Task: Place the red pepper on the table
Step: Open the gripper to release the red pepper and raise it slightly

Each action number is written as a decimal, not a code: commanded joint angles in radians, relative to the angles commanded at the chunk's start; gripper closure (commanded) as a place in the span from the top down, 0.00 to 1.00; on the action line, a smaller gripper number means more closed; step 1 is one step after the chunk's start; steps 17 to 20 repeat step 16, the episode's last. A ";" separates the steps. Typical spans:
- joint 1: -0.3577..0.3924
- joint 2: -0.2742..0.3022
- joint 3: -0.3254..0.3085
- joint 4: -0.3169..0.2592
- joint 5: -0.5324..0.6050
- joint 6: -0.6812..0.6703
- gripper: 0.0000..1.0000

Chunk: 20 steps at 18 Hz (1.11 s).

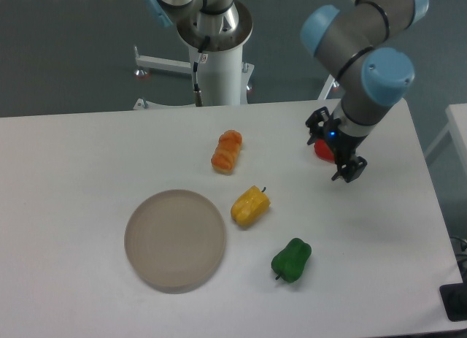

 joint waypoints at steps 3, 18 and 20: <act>-0.003 0.003 0.009 -0.015 0.043 0.003 1.00; -0.014 -0.002 0.009 -0.005 0.048 0.014 1.00; -0.014 -0.002 0.009 -0.005 0.048 0.014 1.00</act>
